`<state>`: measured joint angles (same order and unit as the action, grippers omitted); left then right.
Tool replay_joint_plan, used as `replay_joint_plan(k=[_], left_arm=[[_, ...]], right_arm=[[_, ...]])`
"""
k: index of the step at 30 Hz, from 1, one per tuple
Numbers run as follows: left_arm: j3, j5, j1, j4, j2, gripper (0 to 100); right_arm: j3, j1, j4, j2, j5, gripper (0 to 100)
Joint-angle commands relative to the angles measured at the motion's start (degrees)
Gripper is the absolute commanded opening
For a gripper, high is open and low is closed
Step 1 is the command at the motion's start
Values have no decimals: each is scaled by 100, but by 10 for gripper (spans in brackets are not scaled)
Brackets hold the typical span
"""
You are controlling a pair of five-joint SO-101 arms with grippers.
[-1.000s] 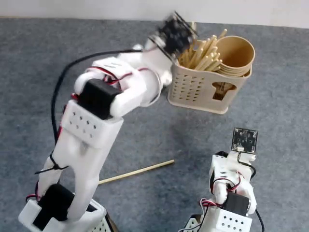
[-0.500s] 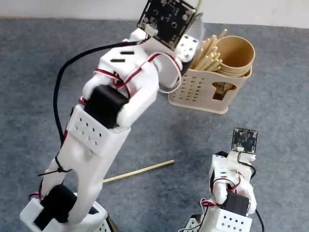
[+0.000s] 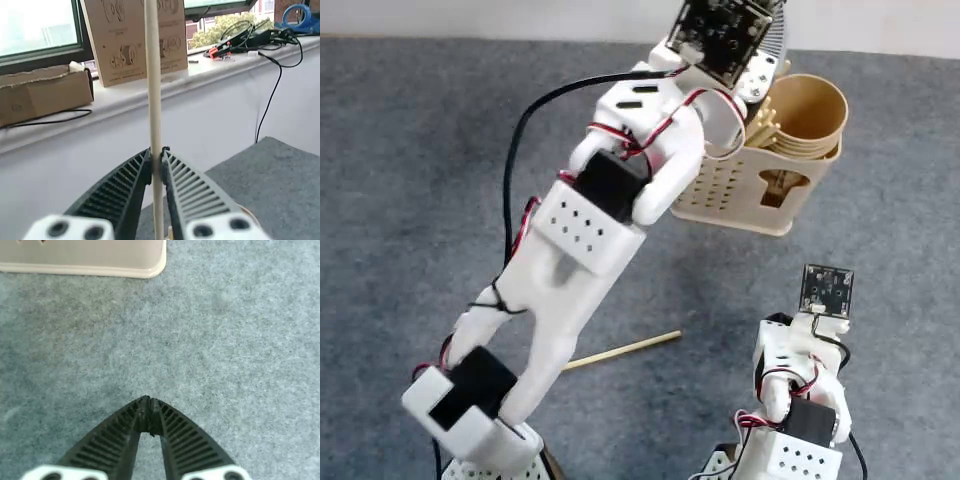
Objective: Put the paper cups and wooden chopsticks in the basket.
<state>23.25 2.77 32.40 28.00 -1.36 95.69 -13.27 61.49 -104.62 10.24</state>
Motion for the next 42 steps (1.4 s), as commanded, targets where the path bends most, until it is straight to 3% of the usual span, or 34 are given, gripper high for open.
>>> replay_joint_plan(k=[1, 6, 9, 21, 35, 42], left_arm=[[92, -26, -145, -149, -110, 6], [75, -35, -268, -105, -303, 50], [101, -44, -303, 387, -347, 104], [92, 0, -391, 1653, -145, 107], [48, 18, -382, 5002, 479, 106], [4, 18, -242, 6198, 479, 104]], right_arm=[[673, -66, -154, -75, -9, 5], [673, -66, -154, -75, -9, 5], [673, -66, -154, -75, -9, 5], [673, -66, -163, -75, -9, 5], [673, -66, -163, -75, -9, 5], [673, -66, -163, -75, -9, 5]])
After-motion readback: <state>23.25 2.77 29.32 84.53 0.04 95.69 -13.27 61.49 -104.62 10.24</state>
